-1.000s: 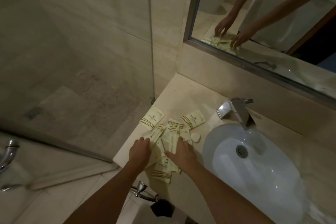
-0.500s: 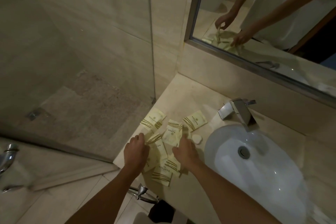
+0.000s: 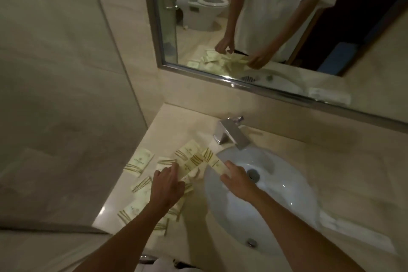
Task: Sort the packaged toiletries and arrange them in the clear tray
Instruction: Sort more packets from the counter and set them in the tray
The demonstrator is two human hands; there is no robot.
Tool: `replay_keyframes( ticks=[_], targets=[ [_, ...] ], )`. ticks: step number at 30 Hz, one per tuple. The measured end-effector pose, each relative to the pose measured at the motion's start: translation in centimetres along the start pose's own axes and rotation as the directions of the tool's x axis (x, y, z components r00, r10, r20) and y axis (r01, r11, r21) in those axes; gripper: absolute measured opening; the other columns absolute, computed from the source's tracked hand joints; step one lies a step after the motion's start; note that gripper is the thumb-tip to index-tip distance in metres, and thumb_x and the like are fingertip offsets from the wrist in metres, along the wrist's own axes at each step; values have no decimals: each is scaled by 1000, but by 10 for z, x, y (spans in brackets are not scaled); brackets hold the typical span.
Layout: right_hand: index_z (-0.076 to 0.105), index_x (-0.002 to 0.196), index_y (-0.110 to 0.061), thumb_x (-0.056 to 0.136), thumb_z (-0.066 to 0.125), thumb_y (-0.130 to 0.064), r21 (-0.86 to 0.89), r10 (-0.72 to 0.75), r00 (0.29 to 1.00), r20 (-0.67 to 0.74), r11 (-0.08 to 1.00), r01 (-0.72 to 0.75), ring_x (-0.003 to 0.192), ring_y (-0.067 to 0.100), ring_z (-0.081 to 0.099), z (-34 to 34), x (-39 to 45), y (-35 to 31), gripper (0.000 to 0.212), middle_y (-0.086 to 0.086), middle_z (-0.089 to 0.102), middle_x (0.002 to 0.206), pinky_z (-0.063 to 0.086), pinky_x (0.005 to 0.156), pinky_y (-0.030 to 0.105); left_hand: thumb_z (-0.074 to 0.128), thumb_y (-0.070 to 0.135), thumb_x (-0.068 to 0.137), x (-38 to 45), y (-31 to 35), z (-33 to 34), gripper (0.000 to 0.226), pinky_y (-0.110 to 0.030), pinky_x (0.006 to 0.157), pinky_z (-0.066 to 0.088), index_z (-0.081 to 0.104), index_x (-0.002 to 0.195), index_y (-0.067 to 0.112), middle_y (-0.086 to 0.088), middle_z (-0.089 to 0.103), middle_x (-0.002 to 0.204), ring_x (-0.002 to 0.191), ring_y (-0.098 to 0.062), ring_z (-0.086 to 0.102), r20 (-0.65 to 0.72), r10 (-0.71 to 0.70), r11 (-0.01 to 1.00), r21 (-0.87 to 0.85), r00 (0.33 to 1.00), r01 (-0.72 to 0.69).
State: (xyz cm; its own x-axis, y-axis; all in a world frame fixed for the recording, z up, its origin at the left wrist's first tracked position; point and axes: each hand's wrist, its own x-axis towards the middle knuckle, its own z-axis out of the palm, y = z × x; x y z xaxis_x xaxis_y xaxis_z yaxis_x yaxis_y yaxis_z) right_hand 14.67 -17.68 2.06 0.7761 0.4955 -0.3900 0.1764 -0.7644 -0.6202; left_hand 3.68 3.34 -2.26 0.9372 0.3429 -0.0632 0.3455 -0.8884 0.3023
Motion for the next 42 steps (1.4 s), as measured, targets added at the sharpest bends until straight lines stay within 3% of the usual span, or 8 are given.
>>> replay_keyframes(
  ticks=[6, 8, 9, 13, 17, 21, 31, 42],
  targets=[
    [58, 110, -7, 92, 50, -9, 43, 8, 993, -118, 999, -3, 84, 22, 60, -50, -48, 86, 20, 10, 63, 102, 51, 72, 29, 53, 37, 68, 3, 83, 11, 53, -39, 86, 41, 50, 115, 12, -9, 68, 98, 95, -30, 61, 79, 143, 990, -14, 987, -143],
    [58, 111, -8, 93, 50, -6, 49, 6, 989, -149, 999, 1, 70, 5, 56, -64, -64, 106, 20, 3, 61, 93, 44, 60, 11, 53, 38, 69, 3, 103, 15, 57, -39, 89, 39, 48, 120, 13, -10, 67, 104, 99, -30, 60, 102, 166, 986, -16, 981, -165],
    [58, 108, -9, 93, 50, -5, 40, 14, 986, -168, 999, -8, 65, 0, 51, -74, -75, 122, 18, 2, 60, 88, 40, 55, 11, 54, 37, 70, 2, 120, 20, 58, -39, 90, 39, 48, 122, 12, -11, 67, 107, 102, -30, 60, 109, 193, 981, -16, 975, -192],
    [54, 90, -9, 90, 50, -3, 14, 46, 967, -252, 999, -44, 64, 15, 51, -103, -107, 183, 7, 7, 59, 79, 42, 61, 30, 55, 36, 74, 1, 176, 35, 59, -38, 96, 36, 46, 127, 12, -10, 63, 119, 111, -28, 57, 142, 274, 961, -13, 951, -275],
    [60, 98, -7, 89, 50, -1, 8, 80, 948, -308, 997, -81, 63, 7, 51, -127, -129, 229, 15, -1, 59, 80, 41, 58, 16, 61, 34, 77, 2, 220, 48, 59, -37, 94, 38, 46, 129, 12, -7, 63, 121, 110, -26, 58, 160, 337, 940, -5, 928, -341],
    [57, 95, -6, 88, 46, -7, -89, 150, 936, -319, 978, -188, 78, 28, 62, -148, -142, 266, 13, 10, 65, 87, 49, 67, 35, 69, 29, 67, 6, 253, 60, 53, -37, 79, 47, 55, 115, 11, -9, 69, 106, 91, -28, 65, 147, 409, 909, 21, 901, -416],
    [57, 115, -15, 90, 45, -13, -307, 288, 916, -280, 877, -369, 113, 27, 57, -172, -141, 337, 28, 6, 63, 116, 41, 93, 39, 64, 24, 70, 17, 312, 77, 33, -33, 73, 42, 51, 99, 16, -3, 69, 97, 79, -24, 64, 154, 490, 865, 36, 858, -501],
    [54, 123, -23, 91, 48, -24, -306, 239, 956, -170, 909, -282, 118, 23, 47, -158, -122, 369, 32, 2, 53, 123, 31, 99, 39, 59, 24, 73, 33, 336, 96, 35, -31, 79, 44, 51, 106, 15, -4, 68, 102, 83, -23, 63, 232, 520, 831, 87, 822, -550]
  ],
)
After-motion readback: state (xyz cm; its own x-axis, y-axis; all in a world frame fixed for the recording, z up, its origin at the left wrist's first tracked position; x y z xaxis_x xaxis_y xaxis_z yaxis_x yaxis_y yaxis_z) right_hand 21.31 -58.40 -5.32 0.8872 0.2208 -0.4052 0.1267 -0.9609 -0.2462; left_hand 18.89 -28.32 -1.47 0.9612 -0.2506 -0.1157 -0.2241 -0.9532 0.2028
